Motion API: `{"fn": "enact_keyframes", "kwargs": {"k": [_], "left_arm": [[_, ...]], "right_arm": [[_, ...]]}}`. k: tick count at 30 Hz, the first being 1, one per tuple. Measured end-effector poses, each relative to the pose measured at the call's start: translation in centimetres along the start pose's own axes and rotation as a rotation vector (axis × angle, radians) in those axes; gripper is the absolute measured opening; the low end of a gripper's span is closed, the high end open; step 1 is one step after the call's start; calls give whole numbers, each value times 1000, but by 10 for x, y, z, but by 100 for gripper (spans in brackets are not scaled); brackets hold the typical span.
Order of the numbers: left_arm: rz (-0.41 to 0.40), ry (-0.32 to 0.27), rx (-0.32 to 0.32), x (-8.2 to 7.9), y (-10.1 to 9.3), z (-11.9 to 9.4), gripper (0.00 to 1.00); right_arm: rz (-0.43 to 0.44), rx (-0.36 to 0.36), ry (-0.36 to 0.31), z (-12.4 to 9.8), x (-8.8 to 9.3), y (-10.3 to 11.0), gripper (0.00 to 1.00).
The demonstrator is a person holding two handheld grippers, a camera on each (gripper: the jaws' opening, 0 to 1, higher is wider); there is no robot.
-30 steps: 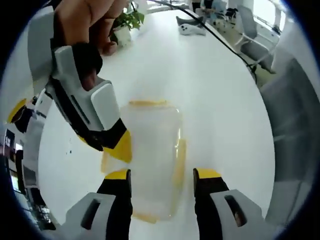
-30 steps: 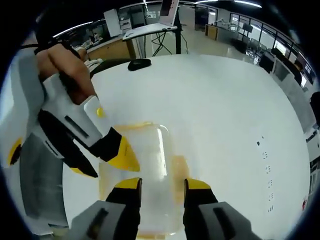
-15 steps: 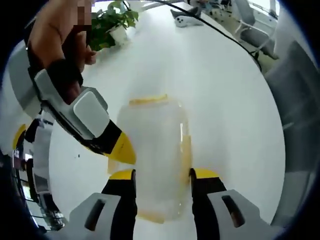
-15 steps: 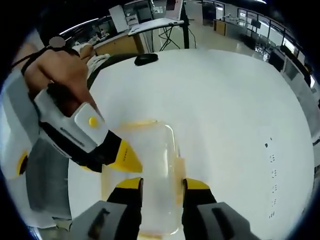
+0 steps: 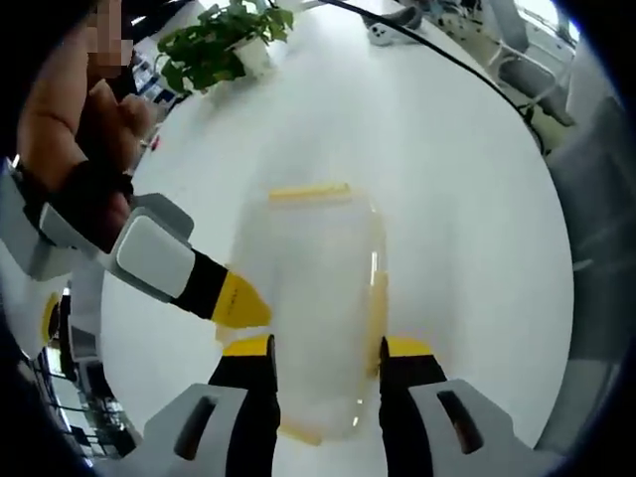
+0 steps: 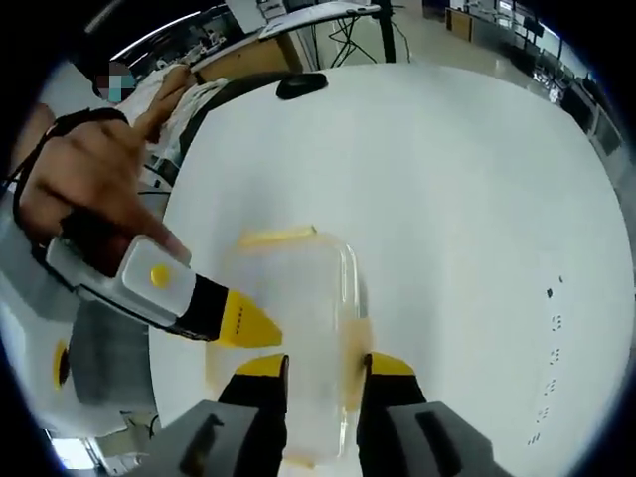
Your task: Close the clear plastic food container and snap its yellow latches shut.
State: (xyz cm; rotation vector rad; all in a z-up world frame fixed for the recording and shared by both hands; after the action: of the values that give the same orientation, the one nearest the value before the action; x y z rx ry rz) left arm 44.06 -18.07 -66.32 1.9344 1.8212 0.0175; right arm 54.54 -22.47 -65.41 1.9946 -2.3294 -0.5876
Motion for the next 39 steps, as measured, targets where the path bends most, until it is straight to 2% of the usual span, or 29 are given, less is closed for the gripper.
{"fn": "enact_keyframes", "kwargs": {"k": [4, 5, 6, 7, 8, 13, 26, 29, 30, 33, 39], "left_arm": [[9, 16, 3, -2, 1, 0, 35], [7, 37, -12, -1, 4, -1, 35], [10, 25, 4, -2, 3, -2, 35], [9, 23, -5, -2, 3, -4, 35], [15, 24, -5, -2, 1, -3, 35], [11, 9, -7, -1, 0, -2, 35], [57, 3, -31, -1, -4, -2, 38], [59, 1, -28, -1, -3, -3, 39], [57, -1, -26, -1, -2, -3, 39], [62, -4, -29, -2, -1, -2, 39], [69, -7, -16, -4, -3, -4, 40]], "right_arm": [[18, -38, 3, 2, 1, -5, 23], [73, -140, -30, 8, 3, 4, 24], [72, -120, -11, 2, -1, -2, 24], [14, -97, -49, 8, -1, -11, 24], [17, -97, -55, 8, 1, -12, 24], [11, -64, -25, 8, 3, -6, 25], [23, -18, -74, 1, 8, 0, 28], [56, -7, -96, 0, 10, 1, 29], [86, -8, -89, 0, 11, 2, 32], [54, -12, -50, 2, 16, 5, 40], [53, 26, -79, -8, 18, 1, 38]]}}
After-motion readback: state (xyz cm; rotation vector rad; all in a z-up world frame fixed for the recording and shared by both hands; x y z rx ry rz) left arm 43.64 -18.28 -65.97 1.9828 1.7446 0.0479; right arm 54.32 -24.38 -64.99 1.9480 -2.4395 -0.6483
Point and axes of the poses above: the point that each gripper's makers call its tool centre point, and the gripper's own axes: z roughly forward along the fingers, y roughly to its left, x roughly out of its underside, the point moved 9 cm from there along -z, roughly backward along the fingers, and after that the axes turned 6 degrees about z, right-handed, at the moved point
